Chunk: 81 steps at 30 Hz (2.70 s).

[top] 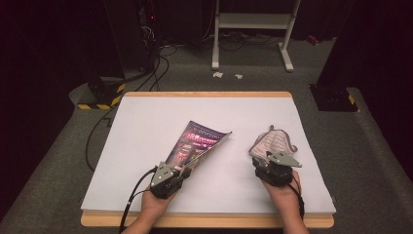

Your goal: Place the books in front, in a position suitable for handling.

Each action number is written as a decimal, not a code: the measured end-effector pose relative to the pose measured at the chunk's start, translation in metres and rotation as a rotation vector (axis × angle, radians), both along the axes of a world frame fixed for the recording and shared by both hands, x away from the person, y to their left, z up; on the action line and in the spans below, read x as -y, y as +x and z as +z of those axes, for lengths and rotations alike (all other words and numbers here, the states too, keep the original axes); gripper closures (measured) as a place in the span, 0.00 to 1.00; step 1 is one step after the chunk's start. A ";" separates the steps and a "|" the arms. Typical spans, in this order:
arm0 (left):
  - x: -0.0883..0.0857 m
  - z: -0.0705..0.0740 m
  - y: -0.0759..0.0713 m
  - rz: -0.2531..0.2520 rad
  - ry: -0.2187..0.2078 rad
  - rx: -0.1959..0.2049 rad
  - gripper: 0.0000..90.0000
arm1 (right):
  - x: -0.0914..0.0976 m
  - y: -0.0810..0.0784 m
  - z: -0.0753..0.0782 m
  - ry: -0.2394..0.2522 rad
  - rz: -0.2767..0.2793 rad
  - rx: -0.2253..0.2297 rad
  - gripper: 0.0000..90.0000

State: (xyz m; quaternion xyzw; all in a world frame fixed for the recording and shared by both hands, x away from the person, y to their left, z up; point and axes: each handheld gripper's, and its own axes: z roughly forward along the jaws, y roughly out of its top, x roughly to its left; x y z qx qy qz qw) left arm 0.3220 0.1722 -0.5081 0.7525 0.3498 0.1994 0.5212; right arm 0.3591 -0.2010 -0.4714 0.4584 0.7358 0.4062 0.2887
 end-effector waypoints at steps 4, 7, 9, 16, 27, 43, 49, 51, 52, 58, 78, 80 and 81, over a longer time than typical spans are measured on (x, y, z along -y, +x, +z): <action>0.000 0.000 0.000 -0.003 0.003 -0.002 0.92 | 0.015 0.005 0.004 0.030 -0.051 0.002 0.38; 0.000 -0.001 0.001 -0.005 -0.007 -0.012 0.92 | 0.024 0.011 0.003 0.009 -0.089 0.002 0.35; 0.000 -0.001 0.002 -0.007 -0.012 -0.017 0.92 | 0.029 0.015 0.002 -0.008 -0.106 -0.002 0.34; 0.001 -0.001 0.002 -0.012 -0.007 -0.022 0.92 | 0.047 0.045 -0.008 -0.024 -0.173 -0.100 0.30; 0.001 -0.001 0.003 -0.014 -0.008 -0.024 0.92 | 0.040 0.064 -0.028 -0.092 -0.142 -0.202 0.60; 0.001 0.000 -0.001 -0.051 -0.013 -0.010 0.93 | 0.013 0.032 -0.007 0.012 -0.050 -0.045 0.78; 0.003 0.000 -0.001 -0.055 -0.003 -0.007 0.93 | -0.011 0.035 0.004 -0.007 -0.019 0.018 0.78; 0.002 0.000 -0.001 -0.055 -0.006 -0.010 0.92 | -0.019 0.042 0.006 -0.042 -0.019 0.032 0.78; 0.002 0.000 -0.001 -0.056 -0.008 -0.011 0.92 | -0.023 0.047 0.006 -0.054 -0.023 0.032 0.78; 0.002 0.000 0.000 -0.058 -0.007 -0.011 0.92 | -0.045 0.065 0.006 -0.058 -0.013 0.018 0.77; 0.003 -0.001 0.000 -0.064 -0.005 -0.018 0.92 | -0.111 0.052 0.011 0.066 0.191 0.010 0.77; 0.003 -0.001 0.000 -0.063 -0.005 -0.019 0.92 | -0.113 0.046 0.013 0.091 0.218 0.005 0.77; 0.003 -0.001 0.000 -0.063 -0.005 -0.018 0.92 | -0.114 0.044 0.014 0.096 0.228 0.005 0.77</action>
